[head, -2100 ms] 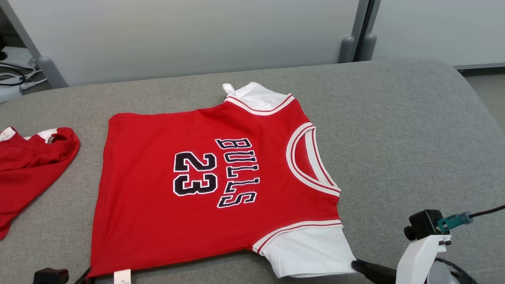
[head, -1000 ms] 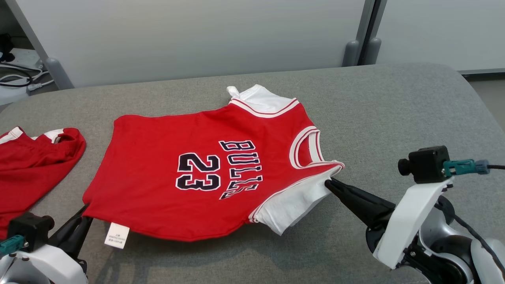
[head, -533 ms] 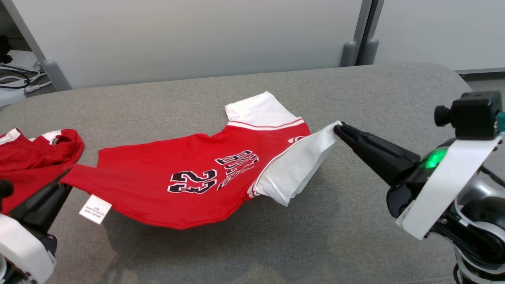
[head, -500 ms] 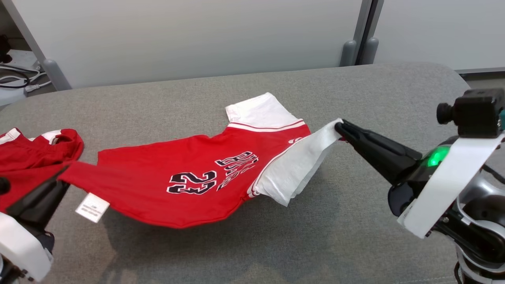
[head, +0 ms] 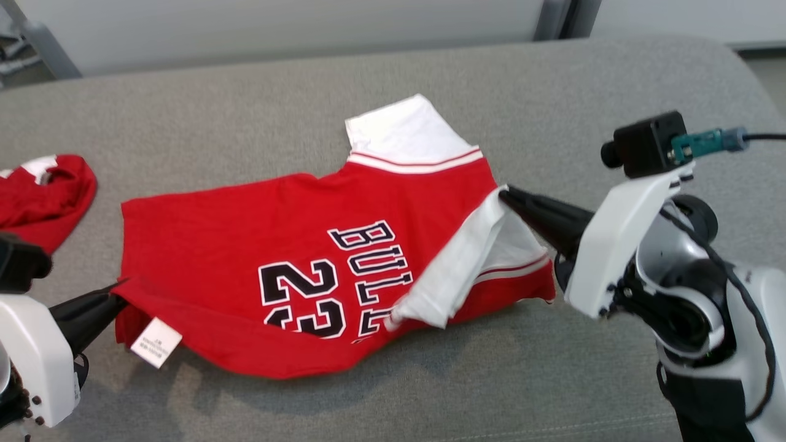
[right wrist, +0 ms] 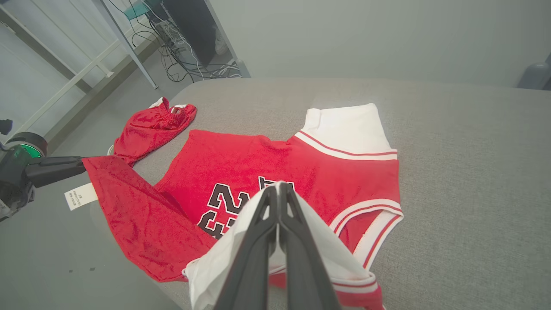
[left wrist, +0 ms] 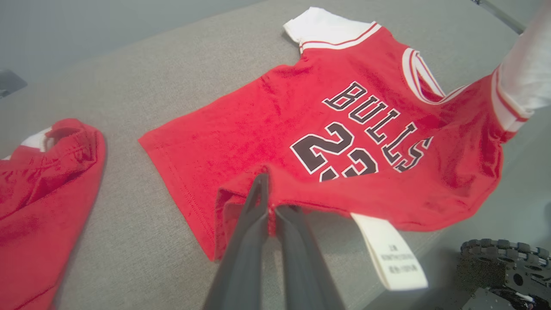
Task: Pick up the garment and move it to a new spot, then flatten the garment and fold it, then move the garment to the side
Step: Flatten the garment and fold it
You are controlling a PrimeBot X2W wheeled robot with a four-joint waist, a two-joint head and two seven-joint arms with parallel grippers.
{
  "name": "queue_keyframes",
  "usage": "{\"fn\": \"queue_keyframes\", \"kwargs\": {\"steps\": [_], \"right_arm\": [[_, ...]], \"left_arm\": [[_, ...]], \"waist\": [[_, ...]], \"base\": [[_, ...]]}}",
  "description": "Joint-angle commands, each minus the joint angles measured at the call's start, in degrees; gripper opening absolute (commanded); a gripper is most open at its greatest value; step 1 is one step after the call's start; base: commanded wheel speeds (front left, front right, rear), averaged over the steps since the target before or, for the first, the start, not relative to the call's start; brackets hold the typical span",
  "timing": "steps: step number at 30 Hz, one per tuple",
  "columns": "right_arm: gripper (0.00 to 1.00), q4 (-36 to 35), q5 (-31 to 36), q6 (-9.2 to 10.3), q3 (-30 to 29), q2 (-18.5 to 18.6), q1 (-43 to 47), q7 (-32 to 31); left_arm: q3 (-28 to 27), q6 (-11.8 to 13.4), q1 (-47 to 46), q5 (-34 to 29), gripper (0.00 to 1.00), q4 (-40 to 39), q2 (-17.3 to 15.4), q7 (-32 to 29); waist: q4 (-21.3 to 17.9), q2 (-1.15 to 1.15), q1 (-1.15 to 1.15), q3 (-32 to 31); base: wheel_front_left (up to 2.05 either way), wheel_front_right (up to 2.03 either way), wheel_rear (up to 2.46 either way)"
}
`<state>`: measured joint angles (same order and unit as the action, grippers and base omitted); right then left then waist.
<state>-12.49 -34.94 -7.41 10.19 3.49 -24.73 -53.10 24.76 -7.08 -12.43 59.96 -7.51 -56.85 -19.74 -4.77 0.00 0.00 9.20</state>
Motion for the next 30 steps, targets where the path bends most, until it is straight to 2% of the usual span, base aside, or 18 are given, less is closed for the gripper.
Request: {"fn": "queue_keyframes", "kwargs": {"steps": [1,4,6,10,11,12,13,15,16,17,18,20,23,27,30], "right_arm": [[0.00,-0.1,1.1,-0.08,1.1,-0.5,-3.5,1.1],[0.00,5.8,2.3,-0.08,1.6,-0.6,-7.5,4.4],[0.00,12.6,2.7,-0.08,1.5,-0.6,-12.3,7.9],[0.00,25.3,0.0,-0.08,0.1,-0.6,-20.8,13.0],[0.00,28.4,0.2,-0.08,-0.4,-0.6,-24.4,16.3],[0.00,30.7,0.8,-0.08,-1.7,-0.6,-28.7,22.1],[0.00,32.6,1.5,-0.08,-3.3,-0.6,-33.7,29.7],[0.00,36.2,2.9,-0.08,-5.7,-0.6,-43.6,47.1],[0.00,38.1,2.8,-0.08,-5.2,-0.6,-47.6,53.4],[0.00,39.5,4.2,-0.08,-5.2,-0.6,-51.2,60.2],[0.00,41.1,5.0,-0.08,-4.9,-0.6,-53.8,64.5],[0.00,44.5,5.2,-0.08,-3.8,-0.6,-56.7,66.8],[0.00,47.3,4.7,-0.08,-2.6,-0.6,-57.0,67.7],[0.00,50.3,1.5,-0.08,0.1,-0.6,-51.7,65.5],[0.00,50.1,-0.1,-0.08,1.9,-0.6,-46.4,63.1]], "left_arm": [[-1.6,-0.3,-5.3,0.5,0.00,-0.3,-3.7,-1.2],[4.2,-0.4,-10.6,2.1,0.00,-0.7,-6.3,-4.1],[9.8,-0.4,-16.0,6.4,0.00,0.4,-8.9,-8.0],[14.1,-0.4,-24.2,16.2,0.00,4.6,-9.5,-16.5],[13.8,-0.4,-27.9,15.4,0.00,5.2,-9.3,-15.9],[12.4,-0.4,-32.0,14.2,0.00,6.7,-8.1,-12.3],[10.4,-0.4,-36.7,11.6,0.00,8.7,-6.7,-6.4],[7.2,-0.4,-46.1,4.3,0.00,12.4,-3.2,10.2],[4.4,-0.4,-50.6,1.5,0.00,15.6,-1.2,20.2],[4.7,-0.4,-53.7,-1.7,0.00,16.4,-0.3,27.5],[5.0,-0.4,-55.8,-3.0,0.00,18.2,0.6,32.0],[6.5,-0.4,-58.2,-5.0,0.00,20.4,1.5,34.4],[8.3,-0.4,-56.9,-3.4,0.00,20.5,1.8,34.7],[12.0,-0.4,-49.3,0.8,0.00,20.4,-0.5,34.7],[12.6,-0.4,-43.6,4.0,0.00,20.1,-1.6,34.7]], "waist": [[0.0,0.00,0.00,3.9],[0.2,0.00,0.00,8.5],[0.5,0.00,0.00,13.1],[0.7,0.00,0.00,18.7],[0.6,0.00,0.00,19.9],[0.6,0.00,0.00,21.0],[0.6,0.00,0.00,21.8],[0.7,0.00,0.00,22.3],[0.7,0.00,0.00,22.0],[0.7,0.00,0.00,21.7],[0.7,0.00,0.00,21.2],[0.4,0.00,0.00,20.4],[-0.3,0.00,0.00,20.2],[-1.2,0.00,0.00,21.4],[-1.8,0.00,0.00,22.4]], "base": [[0.00,0.00,0.00],[0.00,0.00,0.00],[0.00,0.00,0.00],[0.00,0.00,0.00],[0.00,0.00,0.00],[0.00,0.00,0.00],[0.00,0.00,0.00],[0.00,0.00,0.00],[0.00,0.00,0.00],[0.00,0.00,0.00],[0.00,0.00,0.00],[0.00,0.00,0.00],[0.00,0.00,0.00],[0.00,0.00,0.00],[0.00,0.00,0.00]]}}
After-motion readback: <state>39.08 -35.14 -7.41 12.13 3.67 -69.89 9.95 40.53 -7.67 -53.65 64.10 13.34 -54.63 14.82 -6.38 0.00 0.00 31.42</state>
